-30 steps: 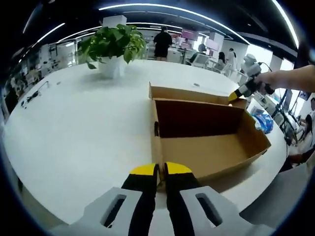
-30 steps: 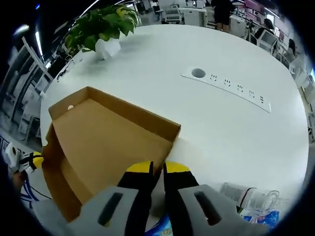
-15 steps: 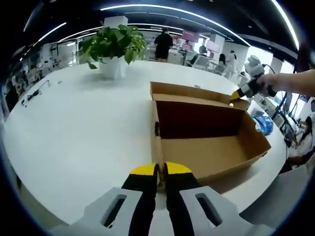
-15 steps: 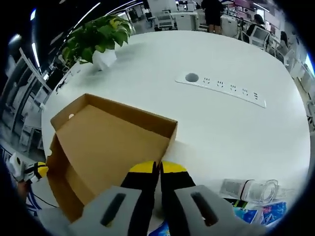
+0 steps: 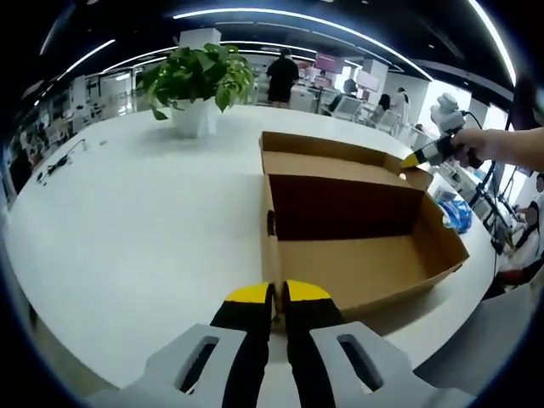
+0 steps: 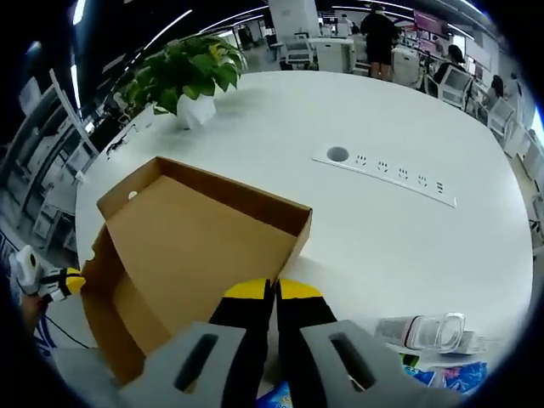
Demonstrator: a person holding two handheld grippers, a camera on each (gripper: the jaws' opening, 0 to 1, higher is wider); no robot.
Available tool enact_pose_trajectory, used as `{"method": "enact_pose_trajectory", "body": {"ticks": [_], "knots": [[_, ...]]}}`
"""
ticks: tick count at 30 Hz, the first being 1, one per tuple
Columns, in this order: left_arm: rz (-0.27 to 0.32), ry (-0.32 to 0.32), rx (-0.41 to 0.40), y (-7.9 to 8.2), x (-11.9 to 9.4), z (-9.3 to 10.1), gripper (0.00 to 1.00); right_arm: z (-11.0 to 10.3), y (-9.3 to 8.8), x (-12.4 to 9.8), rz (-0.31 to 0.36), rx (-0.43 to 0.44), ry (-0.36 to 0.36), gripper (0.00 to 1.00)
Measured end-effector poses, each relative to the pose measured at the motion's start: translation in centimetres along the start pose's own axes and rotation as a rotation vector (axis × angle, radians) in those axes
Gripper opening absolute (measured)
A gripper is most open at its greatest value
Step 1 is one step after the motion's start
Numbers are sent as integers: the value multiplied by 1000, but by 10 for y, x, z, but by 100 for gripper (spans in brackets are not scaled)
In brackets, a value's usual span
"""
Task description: Operate the shoe box by opening the lid, removing the specified soft item, and placing it in the target area until the item is outside and the box remains undamaged.
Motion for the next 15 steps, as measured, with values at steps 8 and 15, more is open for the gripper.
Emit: {"method": "enact_pose_trajectory", "body": {"ticks": [8,15], "knots": [[6,0,0,-1,0,0,2,-4,4,-12,60,-3,21,0],[3,-4,4,-1,-1,1,2,-7,10,-25,132,-20,38,0]]}}
Point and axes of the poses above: the point that each gripper's makers call its tool centre point, and the gripper's own axes: x roughly forward along the fingers, z roughly to its right, y roughly out of its top, the point moved 1 cm from there along -x, roughly backward along the fingers, and after that the axes turned 7 degrees about -y, right-handed, at the moved point
